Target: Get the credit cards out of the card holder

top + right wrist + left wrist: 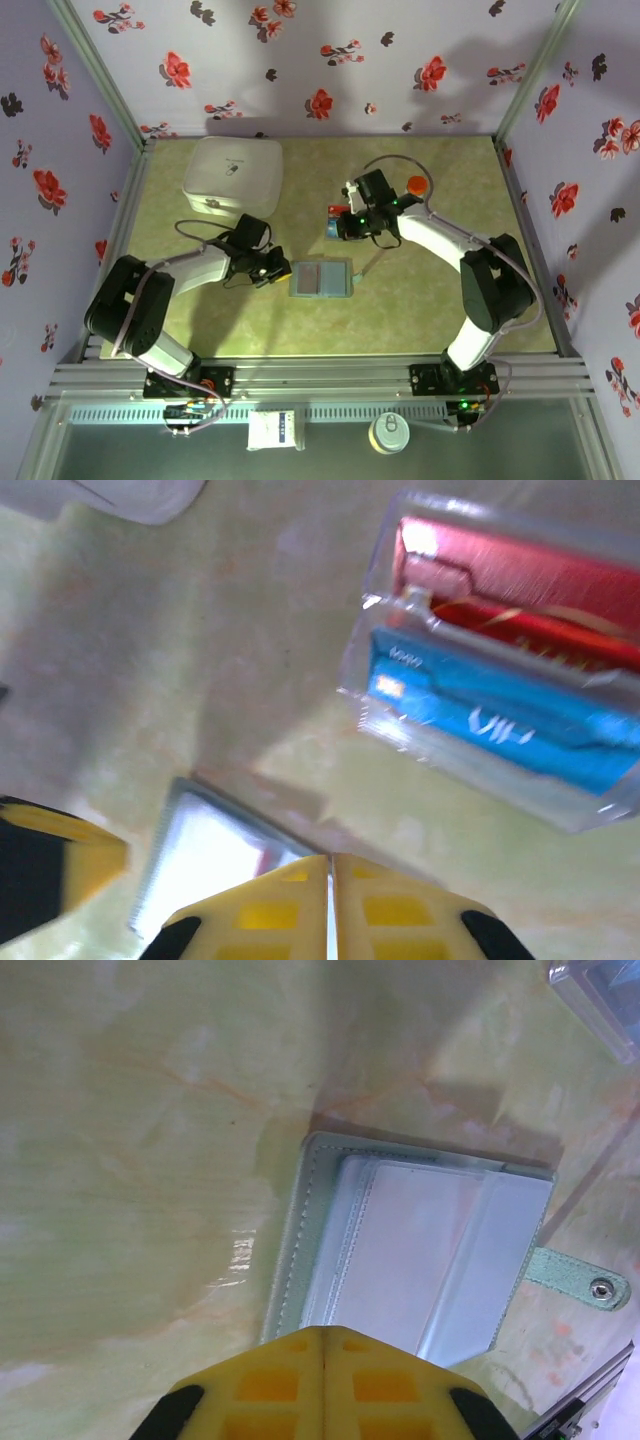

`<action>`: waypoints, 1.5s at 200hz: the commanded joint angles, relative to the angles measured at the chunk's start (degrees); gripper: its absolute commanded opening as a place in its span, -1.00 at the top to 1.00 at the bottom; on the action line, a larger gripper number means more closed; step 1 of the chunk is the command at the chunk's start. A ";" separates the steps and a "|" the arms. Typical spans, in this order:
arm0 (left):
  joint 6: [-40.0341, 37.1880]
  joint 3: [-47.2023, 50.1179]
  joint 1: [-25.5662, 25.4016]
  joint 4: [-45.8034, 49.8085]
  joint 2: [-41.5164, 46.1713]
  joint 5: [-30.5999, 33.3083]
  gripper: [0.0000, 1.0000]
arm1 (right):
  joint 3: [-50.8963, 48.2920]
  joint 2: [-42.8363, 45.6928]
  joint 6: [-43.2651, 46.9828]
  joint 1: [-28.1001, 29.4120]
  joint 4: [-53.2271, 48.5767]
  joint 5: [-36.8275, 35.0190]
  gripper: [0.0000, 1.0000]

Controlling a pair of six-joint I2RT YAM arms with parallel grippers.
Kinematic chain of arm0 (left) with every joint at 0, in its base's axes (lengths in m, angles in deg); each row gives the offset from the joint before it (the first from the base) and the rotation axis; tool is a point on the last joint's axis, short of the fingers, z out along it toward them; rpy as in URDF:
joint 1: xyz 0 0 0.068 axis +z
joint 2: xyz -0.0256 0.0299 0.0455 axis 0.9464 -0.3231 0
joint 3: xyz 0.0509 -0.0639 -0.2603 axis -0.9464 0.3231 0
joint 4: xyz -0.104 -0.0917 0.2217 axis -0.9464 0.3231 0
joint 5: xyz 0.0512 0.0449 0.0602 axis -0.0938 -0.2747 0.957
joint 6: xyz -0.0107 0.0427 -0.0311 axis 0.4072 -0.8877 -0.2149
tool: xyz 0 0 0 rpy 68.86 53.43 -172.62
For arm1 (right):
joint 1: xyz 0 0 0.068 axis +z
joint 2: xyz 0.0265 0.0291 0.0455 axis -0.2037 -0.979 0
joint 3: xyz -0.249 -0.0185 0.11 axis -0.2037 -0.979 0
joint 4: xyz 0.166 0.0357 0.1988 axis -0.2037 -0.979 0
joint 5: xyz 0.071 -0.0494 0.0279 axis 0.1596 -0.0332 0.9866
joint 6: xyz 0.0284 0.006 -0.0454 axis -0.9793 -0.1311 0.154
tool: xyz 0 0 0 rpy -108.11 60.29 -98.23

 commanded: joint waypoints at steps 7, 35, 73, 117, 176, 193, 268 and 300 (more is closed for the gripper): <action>-0.17 -1.68 -1.03 -1.10 -1.59 -1.06 0.93 | -4.12 3.03 -14.66 3.49 5.03 -0.23 0.79; -0.68 -1.57 -1.20 -0.98 -2.31 -1.17 1.00 | -5.98 2.82 -17.45 6.28 5.79 1.69 0.77; -2.66 -1.83 -1.14 1.87 -3.56 0.12 1.00 | -6.52 0.78 -20.00 9.02 7.04 3.12 0.62; -3.53 -1.86 -1.14 2.24 -5.59 0.09 1.00 | -5.37 -3.66 -22.94 11.92 8.90 4.03 0.55; -4.17 -1.49 -1.11 2.67 -5.76 0.35 1.00 | -3.98 -7.72 -25.98 15.56 8.49 2.97 0.48; -4.12 -1.41 -1.10 2.67 -5.76 0.33 1.00 | -3.96 -8.86 -26.35 16.04 8.24 2.66 0.48; -4.02 -0.13 -0.94 2.32 -4.88 0.48 1.00 | -4.99 -7.45 -26.16 16.47 3.52 -3.54 0.46; -3.84 0.25 -0.97 2.41 -4.53 0.71 1.00 | -5.77 -6.07 -25.67 16.03 2.57 -4.73 0.45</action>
